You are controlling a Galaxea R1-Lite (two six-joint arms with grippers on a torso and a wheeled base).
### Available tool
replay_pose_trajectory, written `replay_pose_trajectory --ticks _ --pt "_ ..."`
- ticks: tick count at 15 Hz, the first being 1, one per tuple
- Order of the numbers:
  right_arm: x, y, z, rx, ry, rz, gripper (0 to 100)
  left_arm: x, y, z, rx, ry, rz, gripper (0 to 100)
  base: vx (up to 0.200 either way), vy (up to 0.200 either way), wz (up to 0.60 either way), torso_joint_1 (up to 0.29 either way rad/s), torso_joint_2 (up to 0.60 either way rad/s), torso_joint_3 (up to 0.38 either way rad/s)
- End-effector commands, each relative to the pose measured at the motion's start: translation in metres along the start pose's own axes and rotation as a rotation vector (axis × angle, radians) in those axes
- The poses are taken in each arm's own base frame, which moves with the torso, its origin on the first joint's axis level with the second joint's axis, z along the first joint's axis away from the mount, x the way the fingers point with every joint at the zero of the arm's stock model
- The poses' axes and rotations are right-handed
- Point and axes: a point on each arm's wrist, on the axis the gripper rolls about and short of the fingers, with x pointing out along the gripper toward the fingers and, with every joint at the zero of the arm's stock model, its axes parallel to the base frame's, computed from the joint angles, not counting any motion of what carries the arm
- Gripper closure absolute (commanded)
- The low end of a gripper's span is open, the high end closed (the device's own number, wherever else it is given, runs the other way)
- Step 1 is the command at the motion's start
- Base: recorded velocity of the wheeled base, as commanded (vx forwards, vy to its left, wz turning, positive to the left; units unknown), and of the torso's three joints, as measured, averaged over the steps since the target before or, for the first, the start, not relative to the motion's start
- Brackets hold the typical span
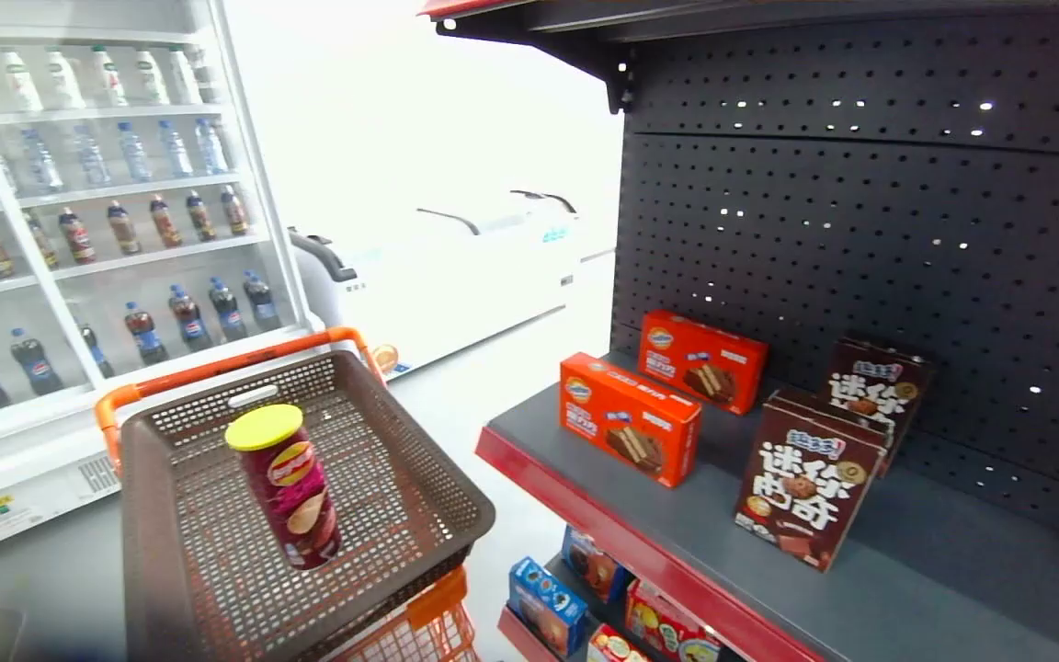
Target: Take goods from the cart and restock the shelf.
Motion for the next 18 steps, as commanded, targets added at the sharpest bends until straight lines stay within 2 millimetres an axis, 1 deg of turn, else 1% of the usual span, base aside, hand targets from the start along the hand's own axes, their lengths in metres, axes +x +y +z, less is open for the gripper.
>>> replay_pose_trajectory --ticks 1,3,4,5,6,7,8,9,10,11,13,14,15,16,18 --pt "0.000 0.000 0.000 -0.002 -0.002 0.000 0 -0.002 0.000 0.006 0.005 -0.028 -0.004 0 0.000 0.000 0.00 0.000 0.00 0.000" --pt "0.000 0.000 0.000 0.000 -0.002 0.000 0 -0.011 0.000 0.032 0.008 -0.083 -0.017 0 0.000 0.000 0.00 0.000 0.00 0.000" --pt "0.000 0.000 0.000 0.000 -0.002 0.000 0 -0.016 0.001 0.047 0.008 -0.085 -0.021 0 0.000 0.000 0.00 0.000 0.00 0.000" --pt "0.000 0.000 0.000 -0.002 -0.002 0.000 0 -0.019 0.001 0.066 0.008 -0.080 -0.022 0 0.000 0.000 0.00 0.000 0.00 0.000" --pt "0.000 0.000 0.000 -0.002 -0.002 0.000 0 -0.017 0.002 0.088 0.007 -0.068 -0.027 0 0.000 0.000 0.00 0.000 0.00 0.000" --pt "0.000 0.000 0.000 -0.002 -0.002 0.000 0 -0.008 0.004 0.120 0.006 -0.053 -0.029 0 0.000 0.000 0.00 0.000 0.00 0.000" --pt "0.000 0.000 0.000 0.000 -0.002 0.000 0 0.005 0.006 0.147 0.003 -0.030 -0.025 0 0.000 0.000 0.00 0.000 0.00 0.000" --pt "0.000 0.000 0.000 0.000 -0.002 0.000 0 0.021 0.007 0.163 0.001 0.009 -0.020 0 0.000 0.000 0.00 0.000 0.00 0.000" --pt "0.000 0.000 0.000 -0.002 -0.002 0.000 0 0.035 0.008 0.172 0.000 0.045 -0.017 0 0.000 0.000 0.00 0.000 0.00 0.000" --pt "0.000 0.000 0.000 -0.002 -0.002 0.000 0 0.054 0.010 0.175 0.008 0.106 0.011 0 0.000 0.000 0.00 0.000 0.00 0.000" --pt "0.000 0.000 0.000 -0.002 -0.002 0.000 0 0.079 0.016 0.166 0.034 0.231 0.165 0 0.000 0.000 0.00 0.000 0.00 0.000" --pt "0.000 0.000 0.000 0.000 -0.002 0.000 0 0.091 0.015 0.159 0.009 0.277 0.129 0 0.000 0.000 0.00 0.000 0.00 0.000" --pt "0.000 0.000 0.000 -0.002 -0.002 0.000 0 0.093 0.014 0.157 -0.006 0.289 0.105 0 0.000 0.000 0.00 0.000 0.00 0.000" --pt "0.000 0.000 0.000 0.000 -0.002 0.000 0 0.106 0.012 0.146 -0.024 0.360 0.018 0 0.000 0.000 0.00 0.000 0.00 0.000" --pt "0.000 0.000 0.000 -0.002 -0.002 0.000 0 0.126 0.011 0.130 -0.030 0.476 -0.018 0 0.000 0.000 0.00 0.000 0.00 0.000"
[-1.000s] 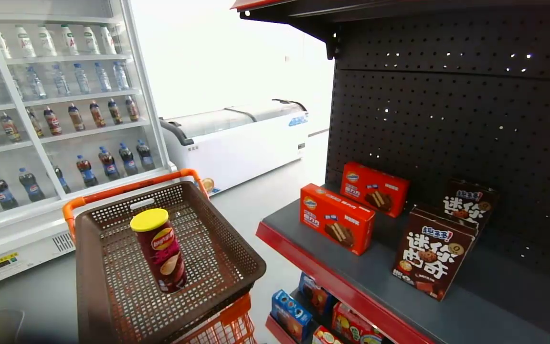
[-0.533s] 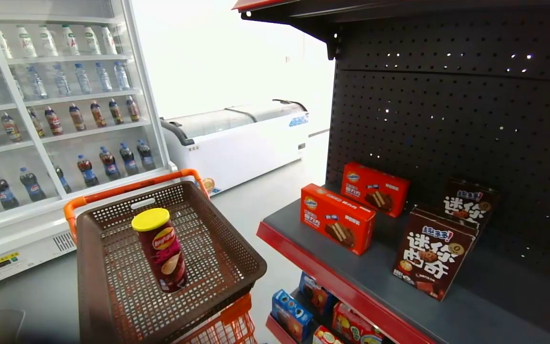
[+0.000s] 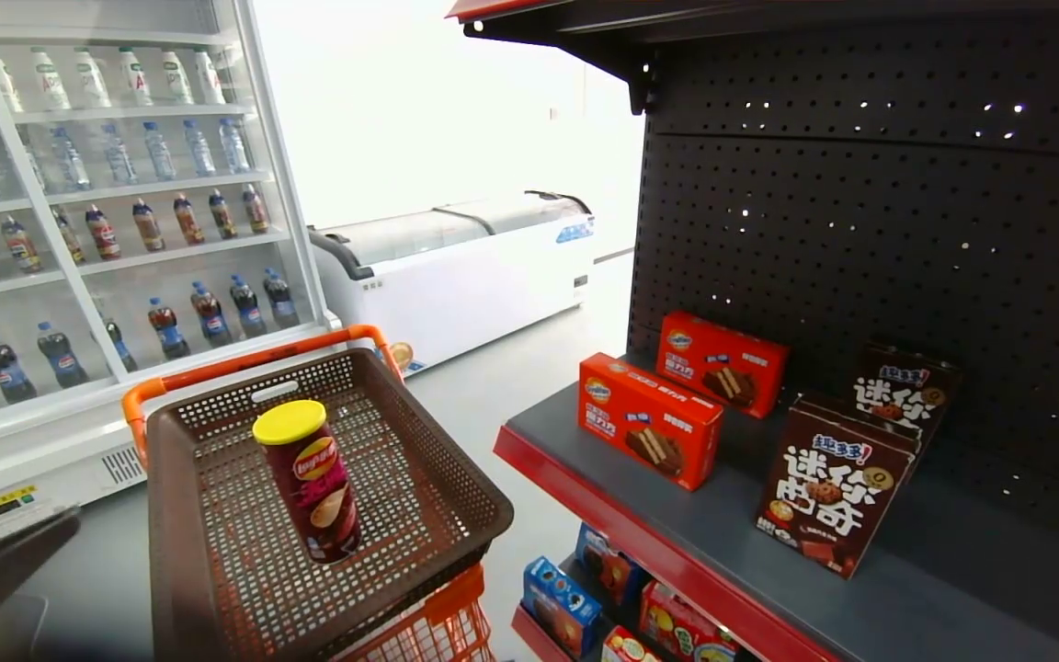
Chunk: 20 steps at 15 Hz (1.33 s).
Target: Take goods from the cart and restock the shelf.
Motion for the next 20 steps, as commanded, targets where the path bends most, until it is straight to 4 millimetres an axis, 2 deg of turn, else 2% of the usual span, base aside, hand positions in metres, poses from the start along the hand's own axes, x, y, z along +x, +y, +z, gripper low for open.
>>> replay_pose_trajectory --ticks 1,3,7,10,13,20 --pt "0.000 0.000 0.000 -0.001 -0.001 0.001 0 0.046 -0.001 -0.017 -0.004 0.206 -0.036 0 0.000 0.000 0.00 0.000 0.00 0.000" --pt "0.000 0.000 0.000 -0.001 -0.001 0.001 0 0.078 0.000 -0.027 -0.019 0.217 -0.037 0 0.000 0.000 0.00 0.000 0.00 0.000" --pt "0.000 0.000 0.000 0.001 -0.001 0.001 0 0.126 0.007 -0.034 -0.029 0.302 -0.010 0 0.000 0.000 0.00 0.000 0.00 0.000" --pt "0.000 0.000 0.000 0.001 -0.001 0.001 0 0.159 0.008 -0.044 0.018 0.305 -0.020 0 0.000 0.000 0.00 0.000 0.00 0.000" --pt "0.000 0.000 0.000 -0.001 -0.001 0.001 0 0.184 0.009 -0.049 0.019 0.282 -0.018 0 0.000 0.000 0.00 0.000 0.00 0.000" --pt "0.000 0.000 0.000 -0.001 -0.001 0.001 0 0.236 0.010 -0.075 0.023 0.243 -0.038 0 0.000 0.000 0.00 0.000 0.00 0.000"
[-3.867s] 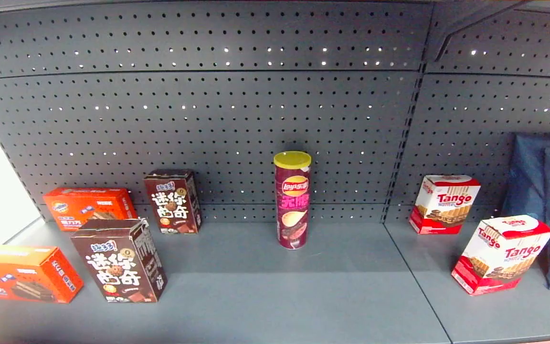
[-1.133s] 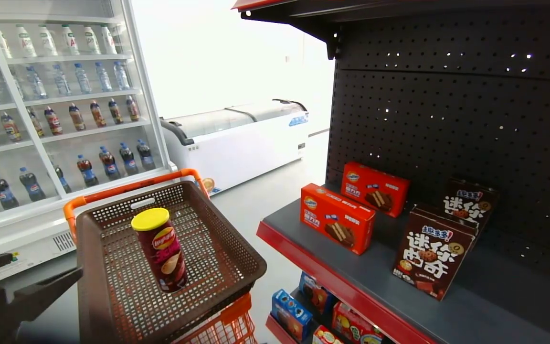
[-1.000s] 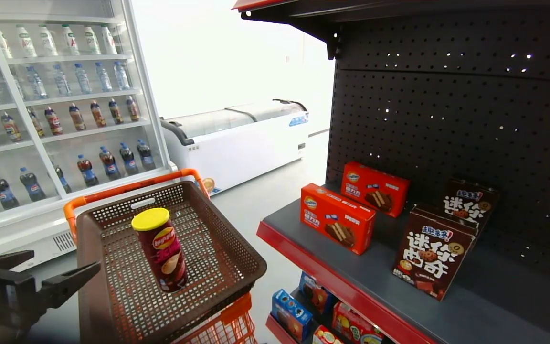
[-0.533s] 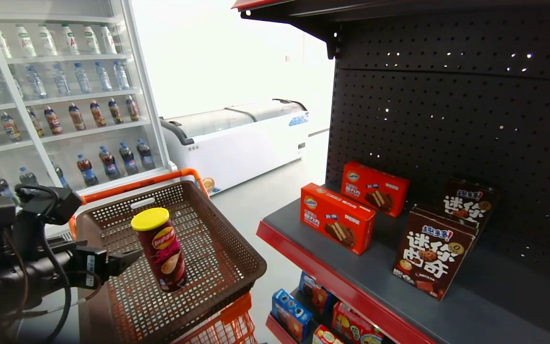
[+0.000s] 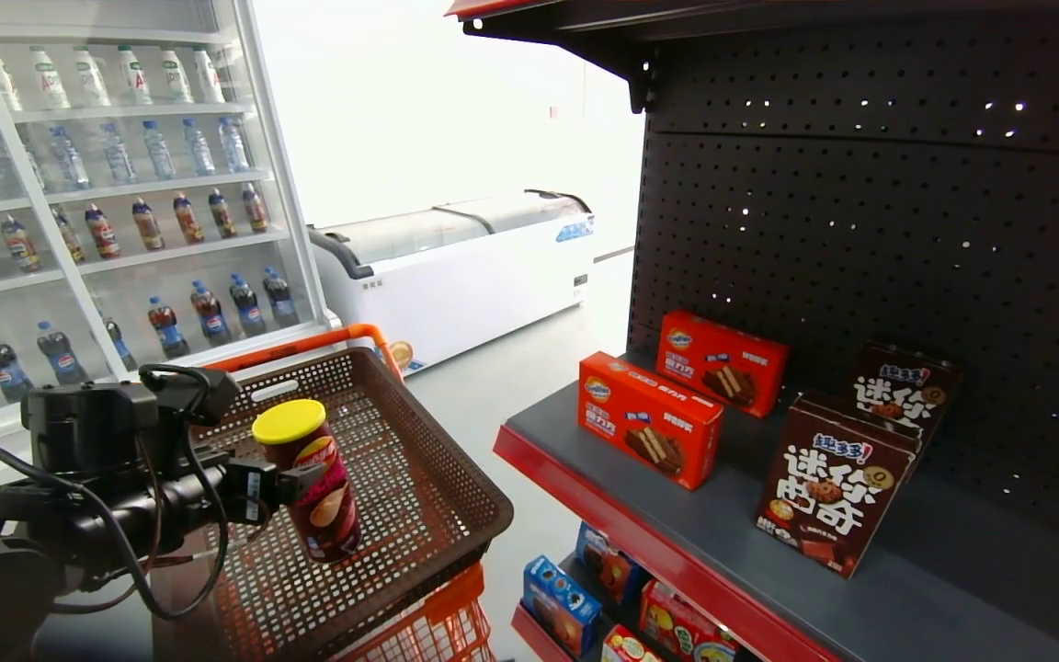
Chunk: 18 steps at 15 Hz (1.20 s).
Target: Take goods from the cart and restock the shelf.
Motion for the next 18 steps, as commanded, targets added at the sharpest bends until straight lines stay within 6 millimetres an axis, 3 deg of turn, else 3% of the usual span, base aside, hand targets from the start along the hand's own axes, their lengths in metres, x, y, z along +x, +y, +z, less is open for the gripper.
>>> replay_pose_trajectory --ticks 1,10,18 --pt "0.000 0.000 0.000 -0.001 -0.001 0.001 0 0.019 0.000 -0.016 -0.003 0.059 -0.004 0 0.000 0.000 0.00 0.000 0.00 0.000" --pt "0.000 0.000 0.000 -0.001 -0.001 0.001 0 0.066 -0.001 -0.049 0.013 -0.083 -0.001 0 0.000 0.000 0.00 0.000 0.00 0.000" --pt "0.000 0.000 0.000 0.001 -0.001 0.001 0 0.079 -0.006 -0.065 0.052 -0.121 -0.010 0 0.000 0.000 0.00 0.000 0.00 0.000"
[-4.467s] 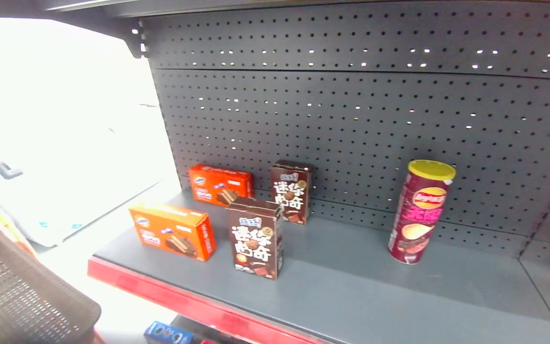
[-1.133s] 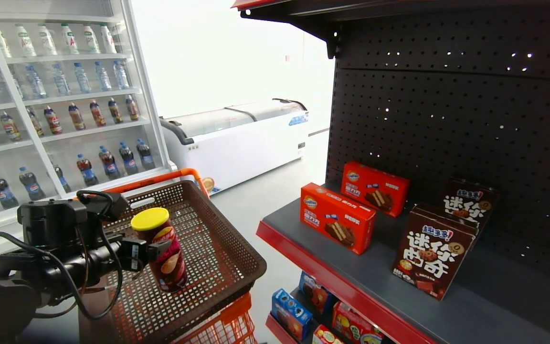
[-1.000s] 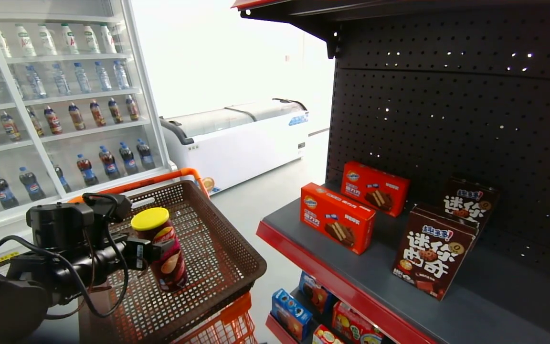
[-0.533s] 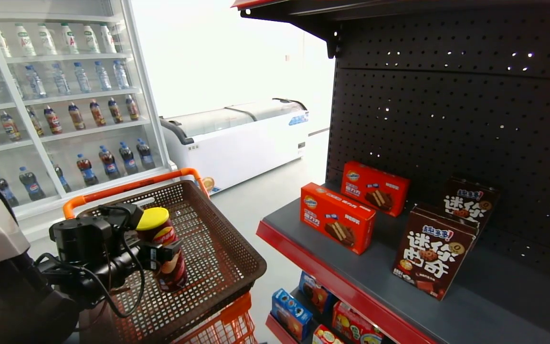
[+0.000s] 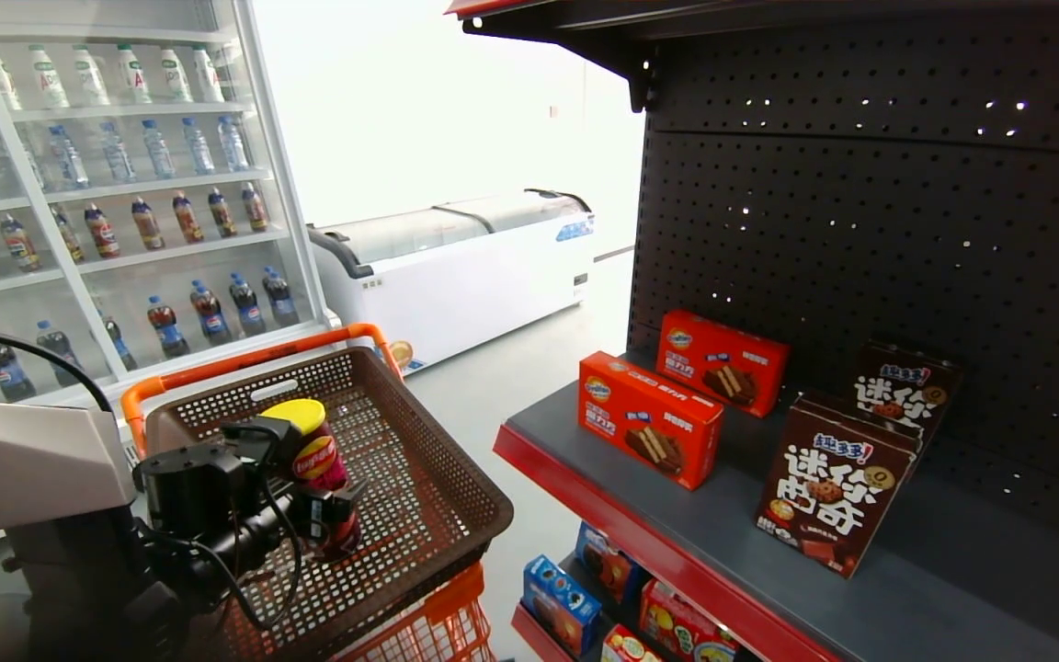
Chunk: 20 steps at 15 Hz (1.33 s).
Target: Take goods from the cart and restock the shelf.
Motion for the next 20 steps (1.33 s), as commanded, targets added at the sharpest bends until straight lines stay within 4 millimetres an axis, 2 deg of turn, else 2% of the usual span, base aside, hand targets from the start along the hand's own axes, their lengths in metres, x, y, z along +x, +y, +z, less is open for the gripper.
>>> replay_pose_trajectory --ticks 1,3,4,8,10,11,12,14,17,20 --pt "0.000 0.000 0.000 -0.001 -0.002 0.000 0 0.005 0.000 -0.007 0.013 0.021 -0.002 0 0.000 0.000 0.00 0.000 0.00 0.000" --pt "0.000 0.000 0.000 -0.001 -0.001 0.000 0 0.006 0.000 -0.007 0.014 0.018 0.000 0 0.000 0.000 0.00 0.000 0.00 0.000" --pt "0.000 0.000 0.000 0.000 -0.001 0.000 0 0.006 0.000 -0.007 0.014 0.018 0.000 100 0.000 0.000 0.00 0.000 0.00 0.000" --pt "0.000 0.000 0.000 0.000 -0.001 0.000 0 0.005 0.003 0.000 0.011 0.009 0.045 100 0.000 0.000 0.00 0.000 0.00 0.000" --pt "0.000 0.000 0.000 0.000 -0.001 0.000 0 -0.010 0.004 0.034 0.005 -0.091 0.046 100 0.000 0.000 0.00 0.000 0.00 0.000" --pt "0.000 0.000 0.000 0.000 -0.001 0.000 0 -0.013 0.004 0.037 0.003 -0.093 0.044 100 0.000 0.000 0.00 0.000 0.00 0.000" --pt "0.000 0.000 0.000 -0.001 -0.001 0.000 0 -0.037 0.005 0.066 -0.007 -0.088 0.017 100 0.000 0.000 0.00 0.000 0.00 0.000" --pt "0.000 0.000 0.000 -0.001 -0.001 0.000 0 -0.075 0.004 0.097 0.002 -0.093 -0.080 100 0.000 0.000 0.00 0.000 0.00 0.000" --pt "0.000 0.000 0.000 0.000 -0.001 0.000 0 -0.112 0.002 0.110 -0.002 -0.039 -0.071 100 0.000 0.000 0.00 0.000 0.00 0.000" --pt "0.000 0.000 0.000 0.000 -0.001 0.000 0 -0.156 0.000 0.120 -0.011 -0.056 -0.062 100 0.000 0.000 0.00 0.000 0.00 0.000"
